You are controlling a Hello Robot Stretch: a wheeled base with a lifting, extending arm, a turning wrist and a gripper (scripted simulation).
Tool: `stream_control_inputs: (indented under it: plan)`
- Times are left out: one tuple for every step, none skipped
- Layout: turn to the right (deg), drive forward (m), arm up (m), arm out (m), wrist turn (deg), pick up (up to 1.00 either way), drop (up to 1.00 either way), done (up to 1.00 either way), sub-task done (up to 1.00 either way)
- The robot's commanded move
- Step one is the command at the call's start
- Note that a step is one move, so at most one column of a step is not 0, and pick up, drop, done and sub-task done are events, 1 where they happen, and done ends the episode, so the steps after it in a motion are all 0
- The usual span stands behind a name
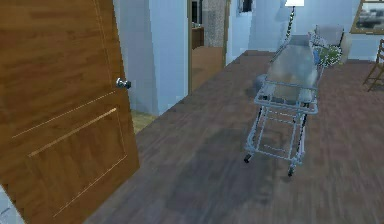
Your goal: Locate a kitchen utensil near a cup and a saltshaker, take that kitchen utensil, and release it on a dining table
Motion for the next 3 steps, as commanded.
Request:
stream_control_inputs:
  plan:
    - [3.0, 0.0, 0.0, 0.0, 0.0, 0.0, 0.0, 0.0, 0.0]
    - [0.0, 1.0, 0.0, 0.0, 0.0, 0.0, 0.0, 0.0, 0.0]
    - [-3.0, 0.0, 0.0, 0.0, 0.0, 0.0, 0.0, 0.0, 0.0]
